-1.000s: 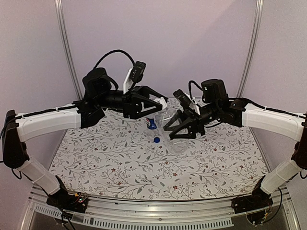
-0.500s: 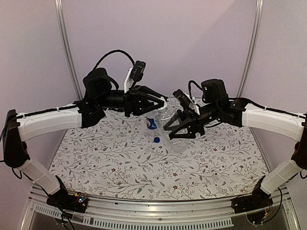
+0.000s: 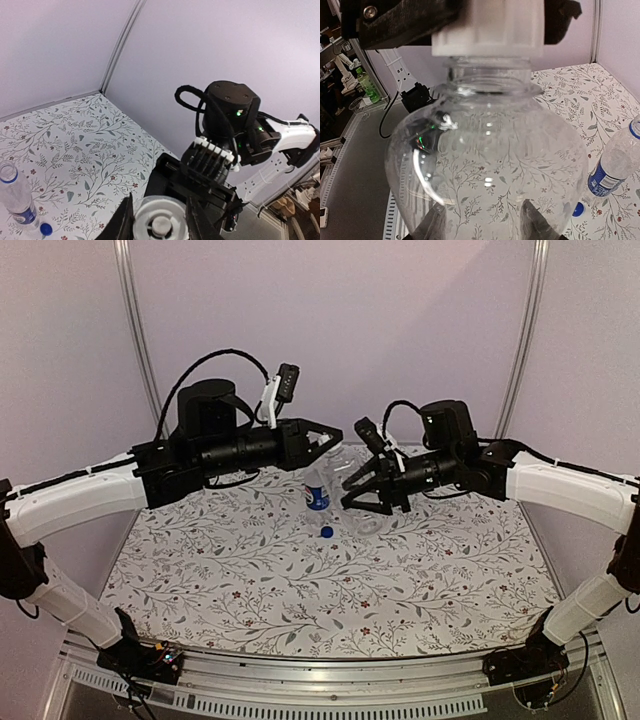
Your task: Unscrew the bottle caps
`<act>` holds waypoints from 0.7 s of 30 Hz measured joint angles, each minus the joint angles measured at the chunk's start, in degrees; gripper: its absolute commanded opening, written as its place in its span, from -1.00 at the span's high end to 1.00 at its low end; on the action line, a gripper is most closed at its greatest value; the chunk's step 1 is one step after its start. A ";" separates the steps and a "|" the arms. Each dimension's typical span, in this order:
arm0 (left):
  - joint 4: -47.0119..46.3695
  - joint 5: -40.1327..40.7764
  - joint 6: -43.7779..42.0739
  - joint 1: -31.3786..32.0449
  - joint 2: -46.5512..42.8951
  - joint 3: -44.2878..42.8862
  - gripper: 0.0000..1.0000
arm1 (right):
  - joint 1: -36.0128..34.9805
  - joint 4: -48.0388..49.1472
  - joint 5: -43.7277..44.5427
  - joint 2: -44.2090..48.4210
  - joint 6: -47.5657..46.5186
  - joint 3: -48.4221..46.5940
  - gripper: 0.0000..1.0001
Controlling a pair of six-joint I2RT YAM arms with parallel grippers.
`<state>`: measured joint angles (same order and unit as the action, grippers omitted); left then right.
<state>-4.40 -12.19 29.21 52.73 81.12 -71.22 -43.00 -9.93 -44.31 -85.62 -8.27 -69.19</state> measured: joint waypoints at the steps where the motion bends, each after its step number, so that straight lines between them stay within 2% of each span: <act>1: 1.99 2.56 0.09 0.70 0.04 -0.98 0.59 | 0.00 0.00 0.81 0.00 -0.15 -0.07 0.07; 5: 6.32 8.39 0.90 2.27 0.33 -3.21 0.30 | -0.11 -0.04 2.84 0.00 -0.70 -0.22 0.07; 9: 6.86 9.40 1.11 2.54 0.44 -3.30 -0.12 | -0.20 -0.48 3.61 0.00 -0.76 -0.22 0.07; 14: 4.79 6.08 -0.87 2.16 0.28 -2.69 -0.49 | -0.15 -0.90 3.74 0.00 -0.76 -0.17 0.07; 21: -0.07 -4.37 -4.35 -1.77 -2.47 2.19 -0.82 | -0.15 -1.33 2.47 0.00 -0.81 -0.15 0.07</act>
<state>-4.47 -16.56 24.86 50.96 78.65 -69.04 -43.16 -11.27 -41.85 -85.62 -9.08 -69.34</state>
